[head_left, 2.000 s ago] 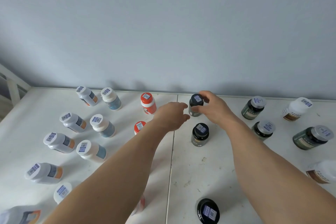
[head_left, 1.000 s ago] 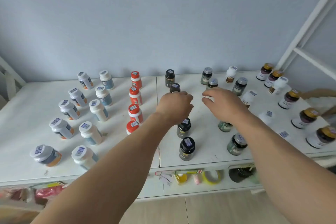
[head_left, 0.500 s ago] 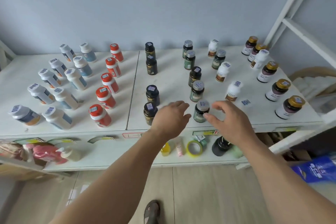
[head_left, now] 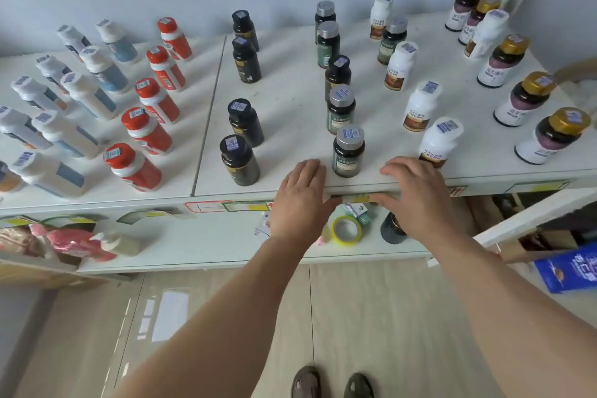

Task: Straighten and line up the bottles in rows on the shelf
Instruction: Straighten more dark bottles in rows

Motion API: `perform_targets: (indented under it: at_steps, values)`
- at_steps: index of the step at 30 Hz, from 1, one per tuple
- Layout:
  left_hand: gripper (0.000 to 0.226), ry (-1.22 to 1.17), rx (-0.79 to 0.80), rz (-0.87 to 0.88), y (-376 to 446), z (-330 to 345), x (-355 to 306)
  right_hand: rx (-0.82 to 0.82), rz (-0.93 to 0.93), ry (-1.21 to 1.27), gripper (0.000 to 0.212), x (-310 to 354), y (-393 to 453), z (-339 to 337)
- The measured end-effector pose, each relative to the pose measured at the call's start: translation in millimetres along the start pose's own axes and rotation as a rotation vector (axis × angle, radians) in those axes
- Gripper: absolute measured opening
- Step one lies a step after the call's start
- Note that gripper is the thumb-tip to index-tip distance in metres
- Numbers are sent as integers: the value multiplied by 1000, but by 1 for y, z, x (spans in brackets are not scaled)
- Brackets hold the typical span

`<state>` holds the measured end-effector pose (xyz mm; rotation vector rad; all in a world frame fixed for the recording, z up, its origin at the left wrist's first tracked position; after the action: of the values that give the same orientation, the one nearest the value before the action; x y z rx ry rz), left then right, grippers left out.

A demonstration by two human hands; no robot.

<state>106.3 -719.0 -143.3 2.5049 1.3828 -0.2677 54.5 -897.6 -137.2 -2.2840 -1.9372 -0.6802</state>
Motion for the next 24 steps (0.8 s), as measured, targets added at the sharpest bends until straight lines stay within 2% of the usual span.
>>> perform_targets:
  at_steps: [3,12,17,21,24]
  values:
    - [63,-3,-74,6,-2,1,3,-23,-33,9,43,0,-2,2]
    - [63,-19,-87,-16,-3,4,5,-29,-28,27,43,1,-5,1]
    - [67,-35,-17,-47,-1,5,4,41,7,37,43,2,-4,1]
    - [73,-88,49,-106,4,-4,1,147,170,288,52,11,0,-13]
    - [78,-264,105,-228,7,-15,0,199,220,466,65,29,14,-28]
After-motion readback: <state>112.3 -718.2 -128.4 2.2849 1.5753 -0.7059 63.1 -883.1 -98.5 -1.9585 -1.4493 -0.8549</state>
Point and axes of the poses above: each hand's wrist, its own y-axis towards the middle knuckle, its own z-axis out of the palm, x = y × z, the point moved 9 cm from there along y, towards the middle knuckle, and after that the axes turned 2 degrees about z, right-handed, at the moved point
